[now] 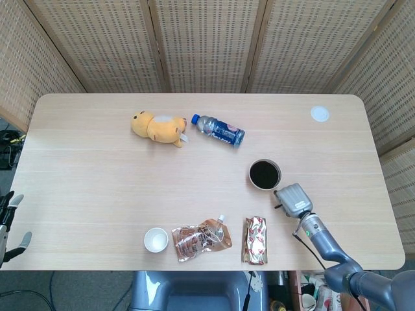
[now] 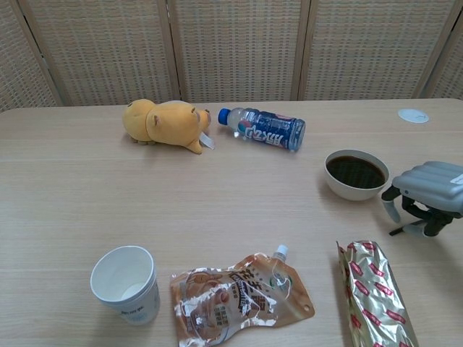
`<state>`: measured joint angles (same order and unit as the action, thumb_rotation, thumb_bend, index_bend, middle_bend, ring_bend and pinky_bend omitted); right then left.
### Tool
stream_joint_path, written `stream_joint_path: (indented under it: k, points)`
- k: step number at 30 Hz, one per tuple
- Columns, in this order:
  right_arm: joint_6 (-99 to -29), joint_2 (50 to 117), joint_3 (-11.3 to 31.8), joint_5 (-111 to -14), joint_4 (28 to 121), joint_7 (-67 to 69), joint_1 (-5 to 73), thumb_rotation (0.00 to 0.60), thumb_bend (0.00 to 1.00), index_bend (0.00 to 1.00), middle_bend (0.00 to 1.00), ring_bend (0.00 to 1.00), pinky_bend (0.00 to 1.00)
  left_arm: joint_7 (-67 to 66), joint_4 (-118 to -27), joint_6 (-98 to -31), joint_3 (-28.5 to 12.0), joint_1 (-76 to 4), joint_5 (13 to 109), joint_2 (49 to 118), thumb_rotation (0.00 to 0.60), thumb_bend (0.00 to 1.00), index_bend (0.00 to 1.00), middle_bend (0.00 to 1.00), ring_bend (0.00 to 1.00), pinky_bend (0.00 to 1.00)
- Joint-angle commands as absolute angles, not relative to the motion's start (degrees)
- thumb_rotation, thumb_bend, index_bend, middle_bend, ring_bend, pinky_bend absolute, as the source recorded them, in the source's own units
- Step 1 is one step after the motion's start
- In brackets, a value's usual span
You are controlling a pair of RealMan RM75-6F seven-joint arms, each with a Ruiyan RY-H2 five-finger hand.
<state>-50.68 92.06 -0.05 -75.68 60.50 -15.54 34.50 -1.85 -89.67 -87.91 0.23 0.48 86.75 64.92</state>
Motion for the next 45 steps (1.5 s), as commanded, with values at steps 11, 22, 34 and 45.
stream_joint_path:
  k: [11,22,34,45]
  points:
    - [-50.74,93.49,-0.65,-77.58,57.44,-15.78,33.98,0.6,0.53,0.55,0.93,0.97,1.0,-1.97,-89.82,-87.92,0.33,0.56,86.86,64.91,0.6,0.38,0.0,0.0,0.0,0.0]
    - [-50.98,94.41,-0.4,-78.61,56.73,-16.65,33.8,0.6,0.53,0.55,0.93,0.97,1.0,-0.83,-89.48,-87.64,0.49,0.55,87.0,64.91,0.6,0.38,0.0,0.0,0.0,0.0]
    - [-50.64,94.64,-0.21,-78.79,57.11,-18.17,33.6,0.6,0.53,0.59,0.94,0.97,1.0,-0.07,-88.66,-87.64,0.53,0.71,86.84,65.16,0.6,0.38,0.0,0.0,0.0,0.0]
    - [-50.26,95.04,-0.15,-78.4,56.13,-18.93,33.08,0.6,0.55,0.62,0.94,0.97,1.0,0.6,-87.93,-87.81,0.59,0.93,86.84,65.44,0.6,0.38,0.0,0.0,0.0,0.0]
